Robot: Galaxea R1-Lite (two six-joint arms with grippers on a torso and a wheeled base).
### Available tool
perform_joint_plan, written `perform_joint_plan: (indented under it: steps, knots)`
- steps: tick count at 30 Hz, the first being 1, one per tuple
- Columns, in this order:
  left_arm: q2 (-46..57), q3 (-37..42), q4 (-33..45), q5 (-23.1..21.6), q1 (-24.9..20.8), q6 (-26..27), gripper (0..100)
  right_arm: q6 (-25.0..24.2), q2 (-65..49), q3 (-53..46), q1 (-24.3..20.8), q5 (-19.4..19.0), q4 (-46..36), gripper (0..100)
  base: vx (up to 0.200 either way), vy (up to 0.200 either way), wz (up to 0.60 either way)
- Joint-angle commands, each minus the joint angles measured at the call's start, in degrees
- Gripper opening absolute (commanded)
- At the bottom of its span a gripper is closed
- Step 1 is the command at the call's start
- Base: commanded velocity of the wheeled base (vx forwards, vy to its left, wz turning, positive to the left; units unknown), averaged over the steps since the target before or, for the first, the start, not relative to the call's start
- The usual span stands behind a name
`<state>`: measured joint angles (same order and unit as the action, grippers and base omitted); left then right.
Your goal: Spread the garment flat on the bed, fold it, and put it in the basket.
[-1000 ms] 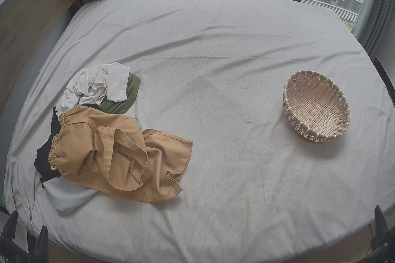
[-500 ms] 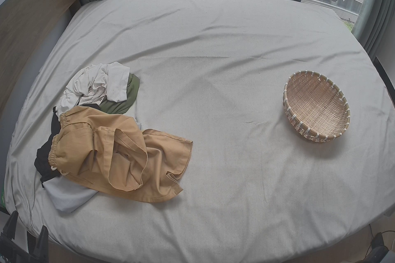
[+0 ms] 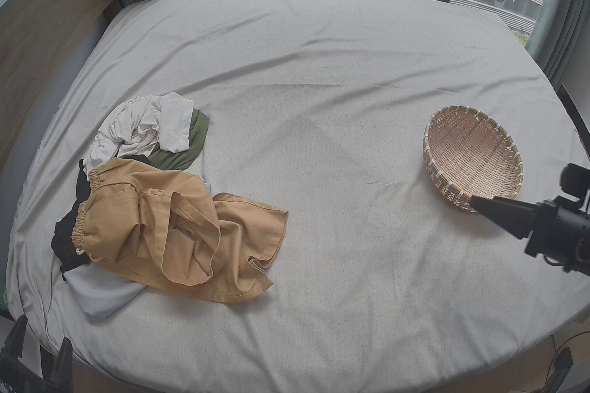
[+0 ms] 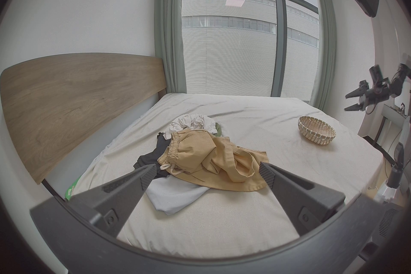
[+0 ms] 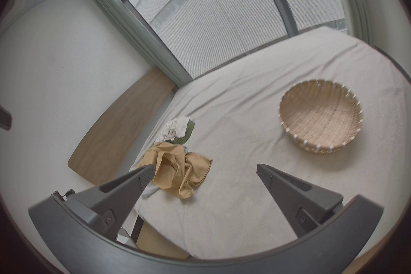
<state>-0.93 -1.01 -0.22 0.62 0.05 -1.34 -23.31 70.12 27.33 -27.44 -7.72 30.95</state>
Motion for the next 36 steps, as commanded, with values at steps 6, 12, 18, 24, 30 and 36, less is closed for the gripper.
perform_joint_plan:
  steps: [6, 12, 18, 24, 30, 36]
  knots:
    - [0.84, 1.01, -0.04, -0.01, 0.04, -0.07, 100, -5.08, 24.27, 5.63, -6.84, -0.19, 10.01, 100, 0.000, 0.000, 0.00]
    - [0.84, 1.01, -0.04, -0.01, 0.04, -0.07, 100, -9.65, 31.13, 10.37, -10.18, -0.19, 10.09, 100, 0.000, 0.000, 0.00]
    - [0.84, 1.01, -0.04, -0.01, 0.04, -0.07, 100, -12.99, 37.99, 15.12, -12.11, -0.28, 10.09, 100, 0.000, 0.000, 0.00]
    - [0.84, 1.01, -0.04, -0.01, 0.04, -0.07, 100, -13.25, 44.23, 18.64, -13.60, -0.19, 11.76, 100, 0.000, 0.000, 0.00]
    - [0.84, 1.01, -0.13, -0.01, 0.04, -0.07, 100, -15.80, 51.70, 21.45, -14.92, -0.11, 15.72, 100, 0.000, 0.000, 0.00]
    - [0.84, 1.01, -0.13, -0.01, -0.05, -0.07, 100, -15.98, 57.85, 24.35, -15.10, -0.02, 18.71, 100, 0.000, 0.000, 0.00]
